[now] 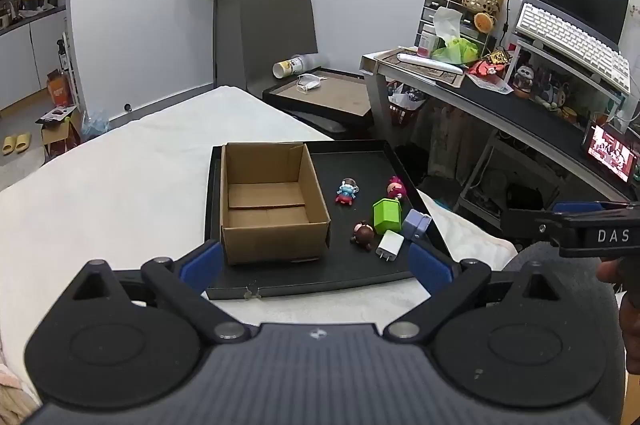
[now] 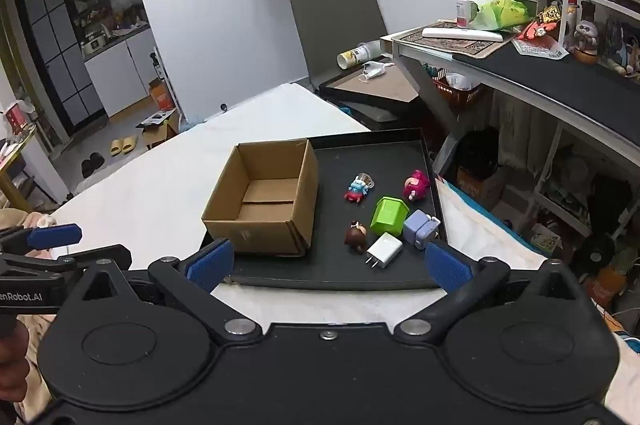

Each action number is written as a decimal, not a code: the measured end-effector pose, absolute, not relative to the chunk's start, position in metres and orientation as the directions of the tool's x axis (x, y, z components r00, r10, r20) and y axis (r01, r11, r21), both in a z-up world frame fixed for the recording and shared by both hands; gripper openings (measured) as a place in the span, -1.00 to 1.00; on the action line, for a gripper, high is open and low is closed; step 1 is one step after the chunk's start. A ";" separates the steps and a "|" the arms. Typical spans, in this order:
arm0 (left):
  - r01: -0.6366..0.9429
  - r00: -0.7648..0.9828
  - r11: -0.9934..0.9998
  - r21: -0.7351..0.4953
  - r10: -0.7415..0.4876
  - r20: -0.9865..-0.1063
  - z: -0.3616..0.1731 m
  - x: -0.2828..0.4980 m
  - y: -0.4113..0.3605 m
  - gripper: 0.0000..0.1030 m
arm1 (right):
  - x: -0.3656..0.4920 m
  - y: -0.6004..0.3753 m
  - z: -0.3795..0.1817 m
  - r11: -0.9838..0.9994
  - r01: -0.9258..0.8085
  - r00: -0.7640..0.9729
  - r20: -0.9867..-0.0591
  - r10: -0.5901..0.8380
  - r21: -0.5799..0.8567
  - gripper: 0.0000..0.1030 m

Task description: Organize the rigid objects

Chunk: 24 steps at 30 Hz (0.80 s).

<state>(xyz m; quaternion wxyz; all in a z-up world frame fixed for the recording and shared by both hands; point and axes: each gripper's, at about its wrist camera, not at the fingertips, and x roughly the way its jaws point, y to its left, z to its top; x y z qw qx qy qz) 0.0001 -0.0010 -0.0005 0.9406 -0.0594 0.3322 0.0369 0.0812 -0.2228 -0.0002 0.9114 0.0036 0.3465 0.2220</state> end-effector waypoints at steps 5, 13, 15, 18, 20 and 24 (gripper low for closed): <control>-0.120 0.773 0.988 -0.094 0.034 -0.633 0.002 0.002 -0.009 0.92 | 0.080 -0.224 -0.001 0.908 -0.389 0.665 -0.634 0.395 0.158 1.00; -0.106 0.779 0.989 -0.107 0.016 -0.627 0.002 -0.003 -0.006 0.92 | 0.084 -0.235 -0.004 0.914 -0.366 0.655 -0.650 0.385 0.174 1.00; -0.111 0.777 0.987 -0.115 0.014 -0.630 0.001 -0.004 -0.006 0.92 | 0.082 -0.233 -0.003 0.916 -0.362 0.655 -0.652 0.382 0.174 1.00; -0.111 0.778 0.987 -0.115 0.015 -0.628 0.001 -0.005 -0.007 0.92 | 0.080 -0.231 -0.003 0.917 -0.362 0.658 -0.650 0.380 0.171 1.00; -0.110 0.778 0.987 -0.118 0.012 -0.628 0.002 -0.005 -0.005 0.92 | 0.079 -0.231 -0.002 0.918 -0.360 0.661 -0.648 0.378 0.168 1.00; -0.110 0.779 0.986 -0.125 0.008 -0.627 0.004 -0.005 -0.004 0.92 | 0.078 -0.231 -0.002 0.918 -0.361 0.663 -0.646 0.378 0.167 1.00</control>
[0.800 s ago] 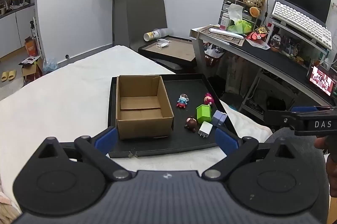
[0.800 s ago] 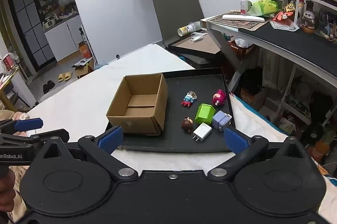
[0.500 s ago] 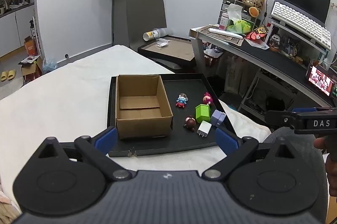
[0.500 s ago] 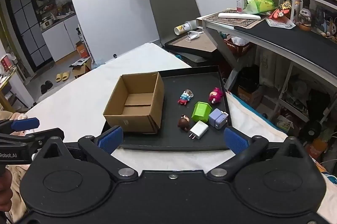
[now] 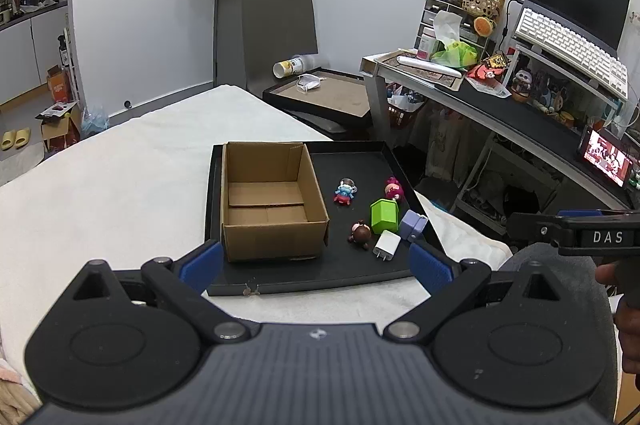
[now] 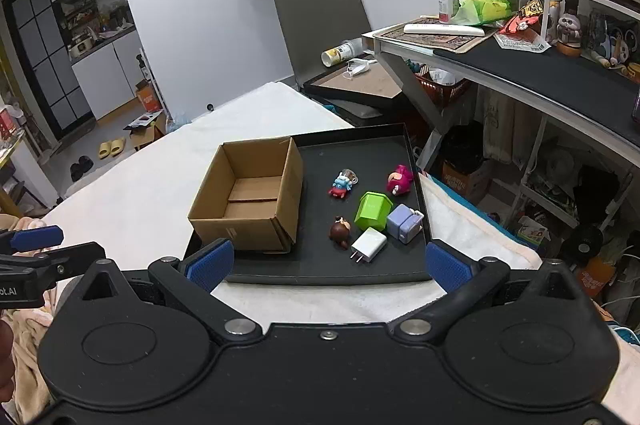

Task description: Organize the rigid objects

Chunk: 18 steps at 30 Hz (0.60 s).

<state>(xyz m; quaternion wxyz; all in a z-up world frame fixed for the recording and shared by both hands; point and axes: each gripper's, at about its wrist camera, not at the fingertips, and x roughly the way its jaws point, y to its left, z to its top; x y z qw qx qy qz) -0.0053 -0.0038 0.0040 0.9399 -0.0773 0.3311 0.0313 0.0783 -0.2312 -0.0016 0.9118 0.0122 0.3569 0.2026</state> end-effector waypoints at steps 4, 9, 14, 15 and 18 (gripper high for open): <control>-0.104 0.780 0.986 -0.131 0.000 -0.625 0.006 -0.008 -0.002 0.92 | 0.076 -0.230 0.000 0.916 -0.366 0.664 -0.645 0.379 0.162 1.00; -0.106 0.783 0.986 -0.132 0.001 -0.622 0.008 -0.011 -0.002 0.92 | 0.074 -0.228 -0.001 0.917 -0.370 0.664 -0.649 0.372 0.147 1.00; -0.103 0.785 0.985 -0.135 -0.003 -0.620 0.009 -0.014 -0.002 0.92 | 0.072 -0.227 -0.002 0.919 -0.368 0.665 -0.650 0.368 0.143 1.00; -0.102 0.786 0.986 -0.133 -0.002 -0.619 0.009 -0.014 -0.001 0.92 | 0.071 -0.228 -0.003 0.919 -0.369 0.665 -0.650 0.368 0.143 1.00; -0.104 0.786 0.986 -0.129 0.002 -0.618 0.009 -0.014 -0.001 0.92 | 0.070 -0.228 -0.003 0.919 -0.367 0.664 -0.652 0.366 0.143 1.00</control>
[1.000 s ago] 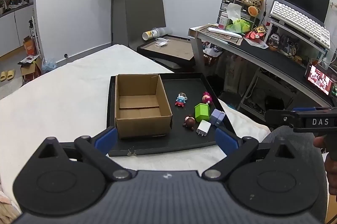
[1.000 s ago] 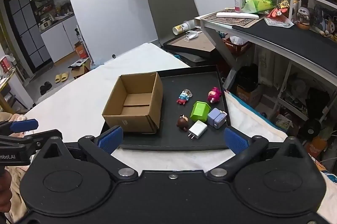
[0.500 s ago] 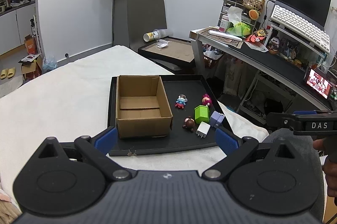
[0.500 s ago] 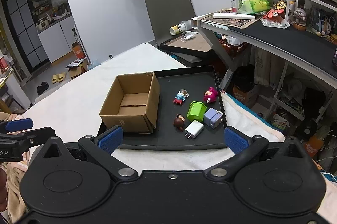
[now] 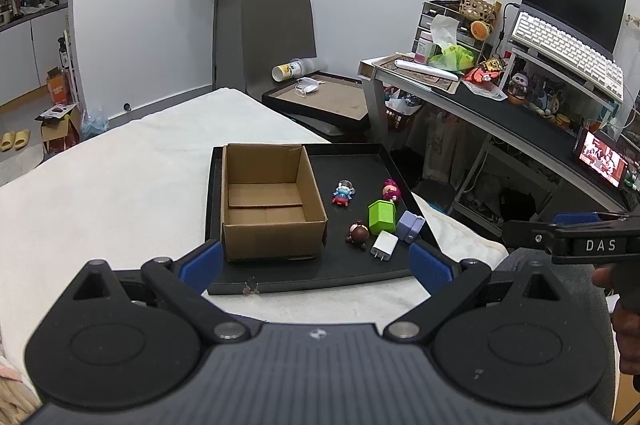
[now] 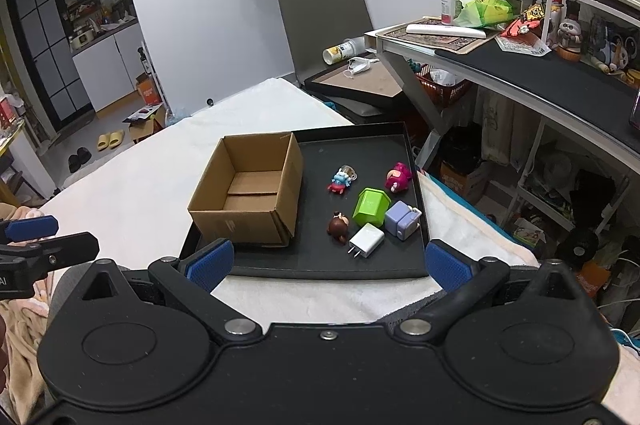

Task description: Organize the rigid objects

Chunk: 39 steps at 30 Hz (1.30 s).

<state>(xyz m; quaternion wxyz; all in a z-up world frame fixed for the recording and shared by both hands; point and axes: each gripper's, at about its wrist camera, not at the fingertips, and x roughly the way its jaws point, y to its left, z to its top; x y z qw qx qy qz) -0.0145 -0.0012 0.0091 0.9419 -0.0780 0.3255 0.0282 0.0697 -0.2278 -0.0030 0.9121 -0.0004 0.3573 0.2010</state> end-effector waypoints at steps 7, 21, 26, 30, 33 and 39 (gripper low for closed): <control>-0.100 0.787 0.987 -0.128 0.000 -0.617 0.009 -0.016 -0.001 0.92 | 0.068 -0.228 -0.003 0.920 -0.367 0.664 -0.655 0.361 0.136 1.00; -0.105 0.792 0.985 -0.138 -0.001 -0.611 0.010 -0.020 0.002 0.92 | 0.066 -0.226 0.001 0.921 -0.368 0.670 -0.651 0.356 0.126 1.00; -0.107 0.792 0.985 -0.138 0.000 -0.611 0.010 -0.019 0.002 0.92 | 0.065 -0.226 0.001 0.924 -0.363 0.674 -0.651 0.350 0.121 1.00; -0.108 0.792 0.984 -0.139 0.000 -0.611 0.010 -0.019 0.002 0.92 | 0.065 -0.226 0.000 0.925 -0.362 0.675 -0.651 0.347 0.119 1.00; -0.107 0.791 0.985 -0.137 0.001 -0.612 0.010 -0.020 0.003 0.92 | 0.066 -0.225 -0.002 0.927 -0.359 0.675 -0.654 0.341 0.113 1.00; -0.114 0.787 0.984 -0.137 0.005 -0.616 0.009 -0.018 0.006 0.92 | 0.069 -0.225 -0.005 0.927 -0.359 0.674 -0.656 0.340 0.111 1.00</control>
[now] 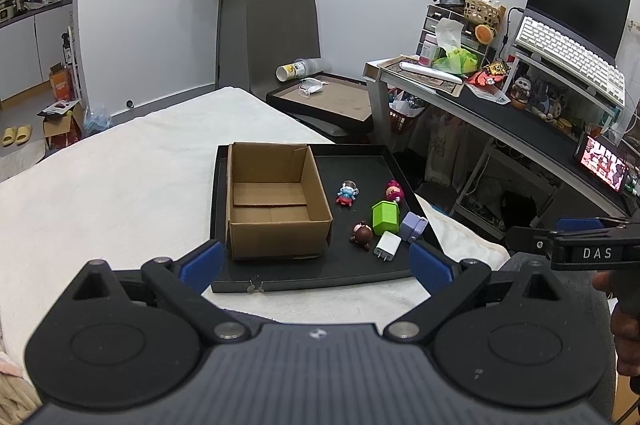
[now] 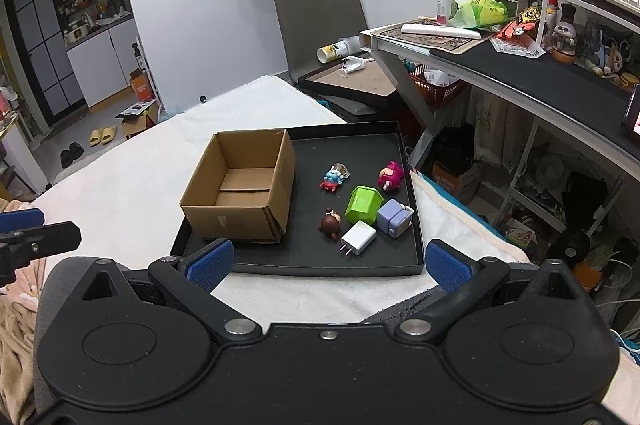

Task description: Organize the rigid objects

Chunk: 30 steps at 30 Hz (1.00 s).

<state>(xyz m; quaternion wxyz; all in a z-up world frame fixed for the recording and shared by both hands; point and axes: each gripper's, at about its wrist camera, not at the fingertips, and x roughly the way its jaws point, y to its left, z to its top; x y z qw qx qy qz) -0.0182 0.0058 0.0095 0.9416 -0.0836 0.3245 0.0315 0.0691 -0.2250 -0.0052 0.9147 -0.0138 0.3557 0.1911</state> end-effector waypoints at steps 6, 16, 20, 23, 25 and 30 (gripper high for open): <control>-0.117 0.778 0.983 -0.141 0.003 -0.628 0.006 -0.010 0.012 0.92 | 0.076 -0.224 -0.011 0.930 -0.351 0.667 -0.666 0.334 0.114 1.00; -0.130 0.760 0.979 -0.154 -0.001 -0.650 -0.005 0.016 0.026 0.92 | 0.101 -0.219 -0.021 0.929 -0.346 0.652 -0.680 0.336 0.127 1.00; -0.134 0.771 0.975 -0.178 -0.011 -0.636 -0.008 0.027 0.033 0.92 | 0.115 -0.219 -0.025 0.933 -0.333 0.648 -0.686 0.332 0.137 1.00; -0.137 0.768 0.975 -0.174 -0.007 -0.641 -0.012 0.037 0.038 0.92 | 0.125 -0.218 -0.029 0.933 -0.332 0.643 -0.690 0.333 0.140 1.00; -0.140 0.759 0.974 -0.177 -0.009 -0.651 -0.016 0.045 0.040 0.92 | 0.132 -0.217 -0.032 0.934 -0.332 0.642 -0.693 0.328 0.134 1.00; -0.152 0.734 0.972 -0.178 -0.010 -0.679 -0.026 0.063 0.048 0.92 | 0.150 -0.219 -0.040 0.939 -0.309 0.630 -0.707 0.321 0.152 1.00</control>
